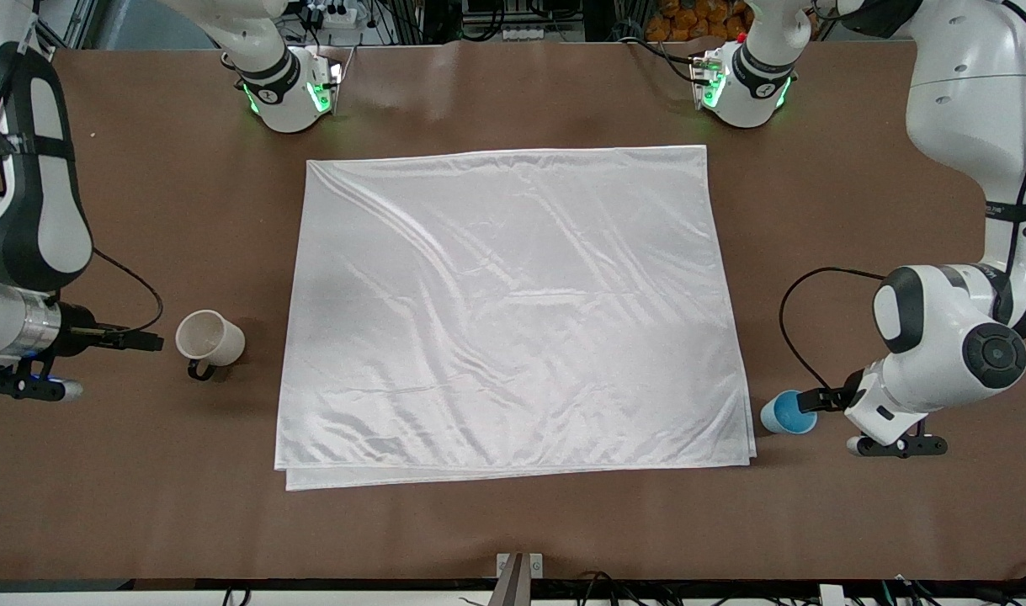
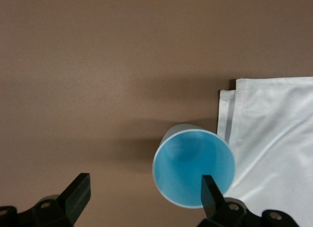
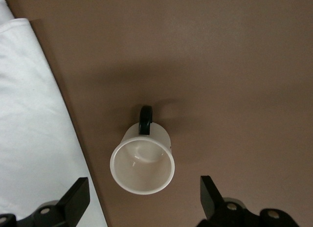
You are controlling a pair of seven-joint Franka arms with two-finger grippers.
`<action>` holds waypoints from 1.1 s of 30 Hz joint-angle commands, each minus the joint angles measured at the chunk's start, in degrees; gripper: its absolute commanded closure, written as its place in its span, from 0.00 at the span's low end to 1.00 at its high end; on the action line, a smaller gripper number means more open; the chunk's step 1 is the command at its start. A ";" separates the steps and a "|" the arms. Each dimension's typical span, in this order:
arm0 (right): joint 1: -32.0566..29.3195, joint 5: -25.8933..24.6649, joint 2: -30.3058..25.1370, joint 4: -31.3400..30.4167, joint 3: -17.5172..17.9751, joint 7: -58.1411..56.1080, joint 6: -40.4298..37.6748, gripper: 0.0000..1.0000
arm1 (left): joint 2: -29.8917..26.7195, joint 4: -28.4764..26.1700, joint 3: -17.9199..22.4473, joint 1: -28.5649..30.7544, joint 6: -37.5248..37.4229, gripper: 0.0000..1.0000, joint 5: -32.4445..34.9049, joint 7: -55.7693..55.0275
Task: Place blue cup into white mug on cloth
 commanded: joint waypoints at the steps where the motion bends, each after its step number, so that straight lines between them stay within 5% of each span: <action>1: -0.82 1.22 3.70 1.43 0.54 -0.02 2.04 0.00 | 1.54 0.87 0.13 -0.17 1.86 0.00 -0.72 -0.40; 18: -0.29 3.68 9.67 1.34 0.63 0.07 6.52 0.00 | 3.65 0.26 0.13 -0.17 3.97 0.03 -0.98 -0.48; 20: -0.29 4.82 10.20 1.34 0.63 -0.02 7.14 0.00 | 3.92 0.26 0.04 -0.17 4.06 0.15 -0.98 -0.48; 29: -0.29 5.97 12.66 1.34 0.63 -0.02 9.51 0.00 | 5.15 0.52 0.13 -0.26 5.20 0.96 -0.80 -0.66; 33: -0.29 5.97 13.28 1.34 0.63 -0.02 9.60 0.02 | 5.94 0.43 0.13 -0.17 6.78 1.00 -0.72 -0.75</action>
